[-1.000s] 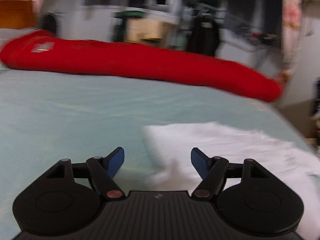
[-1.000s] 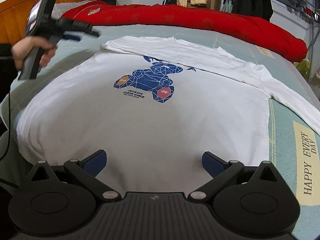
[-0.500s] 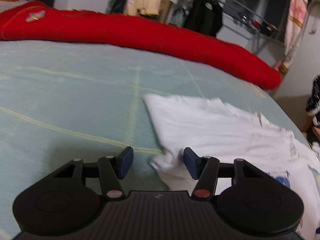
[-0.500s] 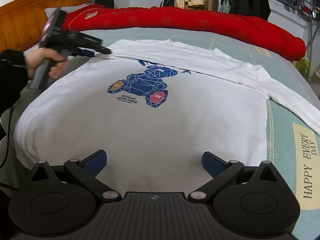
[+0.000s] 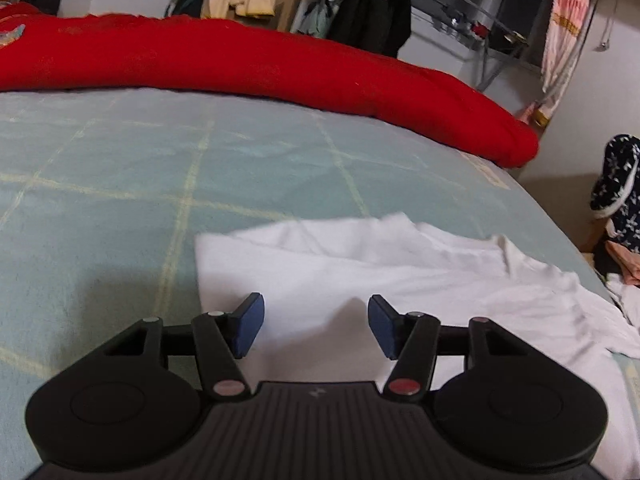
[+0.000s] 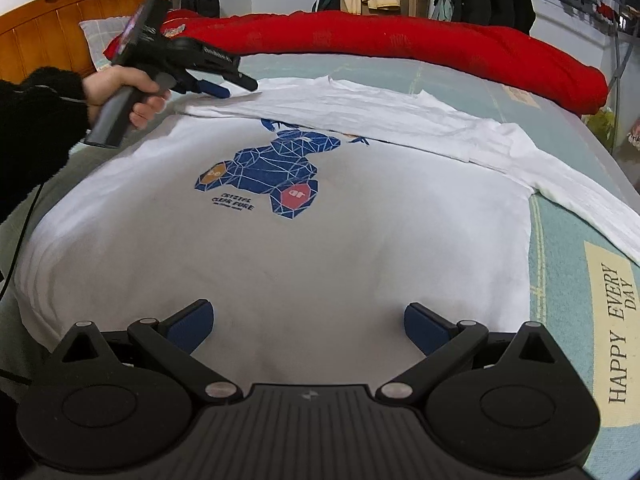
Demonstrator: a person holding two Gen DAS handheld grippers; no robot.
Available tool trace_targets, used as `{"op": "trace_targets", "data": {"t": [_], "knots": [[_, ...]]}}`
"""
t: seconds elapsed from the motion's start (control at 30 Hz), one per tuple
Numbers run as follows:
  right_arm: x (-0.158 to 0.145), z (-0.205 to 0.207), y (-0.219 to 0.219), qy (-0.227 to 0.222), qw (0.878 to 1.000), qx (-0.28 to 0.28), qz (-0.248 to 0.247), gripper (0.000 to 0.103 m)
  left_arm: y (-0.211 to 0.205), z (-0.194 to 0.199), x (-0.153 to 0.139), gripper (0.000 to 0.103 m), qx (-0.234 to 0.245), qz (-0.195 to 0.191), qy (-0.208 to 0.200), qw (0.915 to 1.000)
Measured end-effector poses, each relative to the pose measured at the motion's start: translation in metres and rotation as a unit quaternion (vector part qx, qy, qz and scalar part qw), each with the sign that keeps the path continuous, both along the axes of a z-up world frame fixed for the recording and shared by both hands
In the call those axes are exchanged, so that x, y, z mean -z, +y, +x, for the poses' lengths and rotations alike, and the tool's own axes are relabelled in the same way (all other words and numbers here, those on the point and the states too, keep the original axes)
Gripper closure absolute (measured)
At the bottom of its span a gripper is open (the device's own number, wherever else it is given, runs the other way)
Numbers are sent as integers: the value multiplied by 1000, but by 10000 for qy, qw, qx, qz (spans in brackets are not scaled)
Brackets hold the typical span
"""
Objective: Fold clothes
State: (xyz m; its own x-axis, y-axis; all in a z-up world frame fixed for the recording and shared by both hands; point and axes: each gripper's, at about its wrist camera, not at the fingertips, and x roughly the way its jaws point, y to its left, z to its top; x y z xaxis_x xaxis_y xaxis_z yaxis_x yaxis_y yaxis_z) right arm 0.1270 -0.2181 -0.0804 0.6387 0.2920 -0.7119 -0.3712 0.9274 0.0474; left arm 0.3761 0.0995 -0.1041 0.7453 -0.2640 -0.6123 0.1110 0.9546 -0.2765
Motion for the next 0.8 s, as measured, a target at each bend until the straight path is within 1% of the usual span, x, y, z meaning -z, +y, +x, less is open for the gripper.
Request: {"op": "trace_targets", "data": {"t": [0.03,0.13,0.3,0.33,0.43,0.5,0.57,0.63,0.67,0.7,0.77,0.8], "knots": [[1,1,-1,6,10000,4,0,0,2,5,0,43,-63,34,-7,10000],[2,3,-2,7,10000,11,19,0,7,18,0,43,-198,109,38,9997],[3,5,-1,-4,10000,0,-2,0,8,21,-15,44,-356,120,46,9993],[3,5,-1,-5,10000,-4,6,0,6,15,-19,44,-259,89,-3,9996],[4,5,-2,-8,10000,-18,26,0,-6,2,-24,43,129,160,-42,9998],[5,5,-2,-11,10000,-22,23,0,-16,-7,-21,40,469,304,-23,9984],[5,5,-2,-23,10000,-24,19,0,-28,-11,-14,39,603,679,47,9959],[6,5,-2,-39,10000,-26,9,0,-31,-9,-6,35,468,1099,25,9928],[7,5,-2,-46,10000,-25,1,0,-29,-6,-4,35,396,1088,21,9933],[7,5,-1,-52,10000,-23,-11,0,-26,-2,-7,35,223,1036,77,9943],[7,4,-1,-65,10000,-8,-21,0,-23,4,-13,42,-77,961,185,9952],[7,3,-1,-73,10000,5,-24,0,-25,1,-19,42,-65,906,151,9958]]}}
